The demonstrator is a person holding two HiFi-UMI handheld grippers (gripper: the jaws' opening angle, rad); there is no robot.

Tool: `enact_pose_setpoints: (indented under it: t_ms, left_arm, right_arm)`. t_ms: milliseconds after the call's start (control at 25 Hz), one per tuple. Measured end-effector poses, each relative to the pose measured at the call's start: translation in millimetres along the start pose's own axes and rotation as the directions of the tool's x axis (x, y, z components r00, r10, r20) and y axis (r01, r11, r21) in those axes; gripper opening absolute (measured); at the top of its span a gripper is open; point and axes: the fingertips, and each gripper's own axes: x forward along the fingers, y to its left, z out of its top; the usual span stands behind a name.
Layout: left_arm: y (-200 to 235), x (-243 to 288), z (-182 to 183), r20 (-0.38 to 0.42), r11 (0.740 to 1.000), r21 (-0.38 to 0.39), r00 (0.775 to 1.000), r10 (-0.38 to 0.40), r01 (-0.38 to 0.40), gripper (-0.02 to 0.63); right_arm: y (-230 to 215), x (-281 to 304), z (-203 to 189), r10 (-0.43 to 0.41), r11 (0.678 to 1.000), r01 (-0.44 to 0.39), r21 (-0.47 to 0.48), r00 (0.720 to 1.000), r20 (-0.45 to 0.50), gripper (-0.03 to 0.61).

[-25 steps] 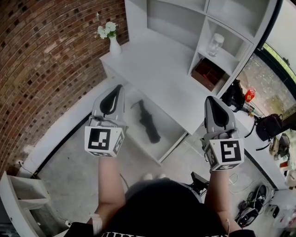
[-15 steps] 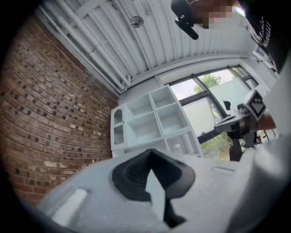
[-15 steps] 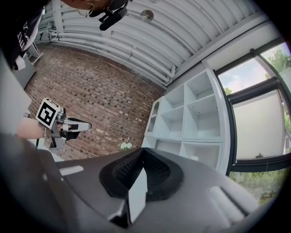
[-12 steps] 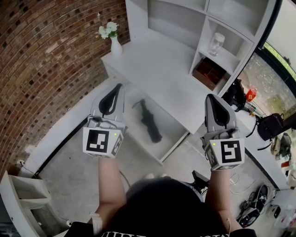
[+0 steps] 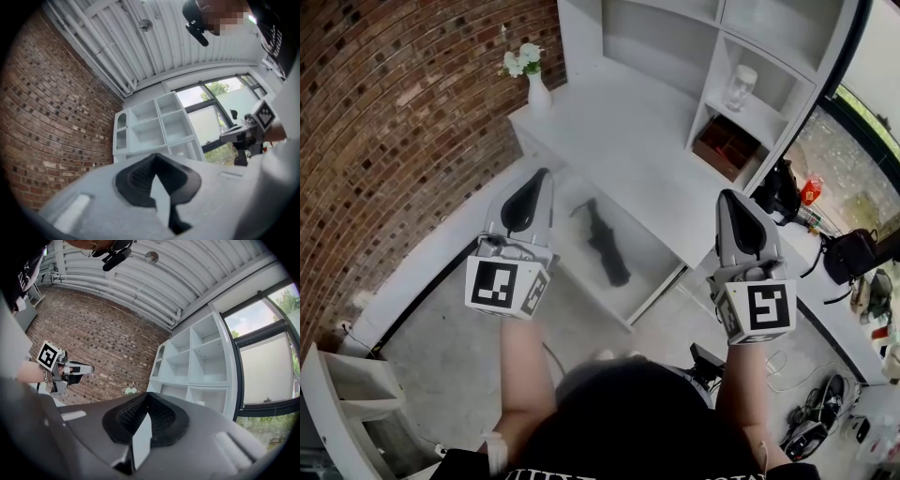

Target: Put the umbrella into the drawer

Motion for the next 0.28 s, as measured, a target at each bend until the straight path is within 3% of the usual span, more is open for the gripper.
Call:
enact_pose_setpoints:
  t_ms: [280]
  left_arm:
    - [-1.5, -3.0, 0.8, -0.007, 1.0, 0.013, 1.0, 0.01, -0.01, -0.002]
  right_arm:
    - [-1.0, -3.3, 2.0, -0.002, 1.0, 0.002, -0.004, 1.0, 0.005, 0.003]
